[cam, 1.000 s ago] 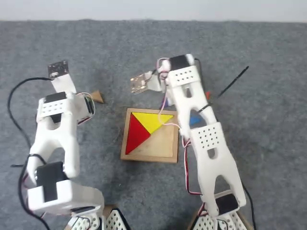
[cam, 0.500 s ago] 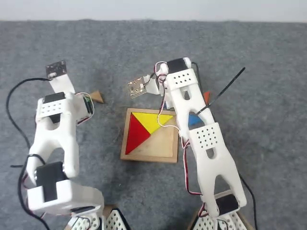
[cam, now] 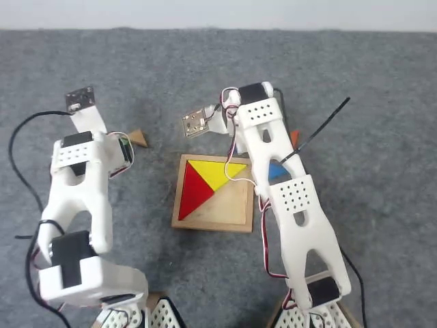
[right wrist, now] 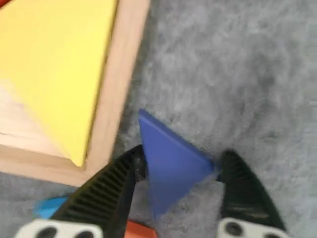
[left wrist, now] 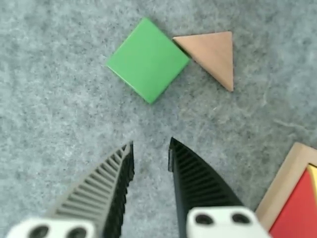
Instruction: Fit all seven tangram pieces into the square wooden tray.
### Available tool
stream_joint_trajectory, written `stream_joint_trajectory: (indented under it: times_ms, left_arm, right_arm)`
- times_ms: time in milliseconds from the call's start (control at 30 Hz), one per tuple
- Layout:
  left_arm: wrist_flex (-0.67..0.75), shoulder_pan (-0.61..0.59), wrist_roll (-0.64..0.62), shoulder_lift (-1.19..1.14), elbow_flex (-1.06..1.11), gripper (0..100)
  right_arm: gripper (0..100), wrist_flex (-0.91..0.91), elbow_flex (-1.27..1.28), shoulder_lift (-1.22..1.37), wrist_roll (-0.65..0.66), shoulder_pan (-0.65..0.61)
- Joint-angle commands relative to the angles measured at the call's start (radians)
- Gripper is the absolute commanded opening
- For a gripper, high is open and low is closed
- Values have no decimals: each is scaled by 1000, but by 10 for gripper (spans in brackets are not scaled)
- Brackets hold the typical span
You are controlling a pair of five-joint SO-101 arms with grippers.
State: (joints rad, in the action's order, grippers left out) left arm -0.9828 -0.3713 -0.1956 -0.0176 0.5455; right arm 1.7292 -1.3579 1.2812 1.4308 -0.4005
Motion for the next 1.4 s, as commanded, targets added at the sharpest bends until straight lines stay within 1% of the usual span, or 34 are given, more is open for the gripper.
stream_joint_trajectory:
  times_ms: [0,300,433,600,733,867,933,1033,1133,1233,1267,1367]
  left_arm:
    - [-5,-6,11,68,-16,111]
    - [-5,-6,11,68,-16,111]
    - [-3,-6,11,68,-16,111]
    - [-3,-6,11,68,-16,111]
    - [-3,-6,11,68,-16,111]
    - [-3,-6,11,68,-16,111]
    - [-3,-6,11,66,-16,111]
    - [-3,-6,11,66,-16,111]
    - [-3,-6,11,66,-16,111]
    - [-3,-6,11,66,-16,111]
    - [-3,-6,11,66,-16,111]
    - [-3,-6,11,66,-16,111]
  right_arm:
    - [96,-2,-3,1,-11,39]
    - [91,4,-9,-2,-12,38]
    - [91,-2,-29,-15,-63,39]
    - [91,61,-155,-25,-137,39]
    - [91,65,-267,-27,-285,44]
    - [91,68,-322,-30,-417,56]
    - [91,70,-324,-47,-494,67]
    - [91,73,-285,-108,-643,90]
    - [90,74,-187,-205,-829,117]
    - [89,74,2,-338,-1005,143]
    - [89,73,81,-392,-1049,148]
    - [89,70,333,-565,-1111,147]
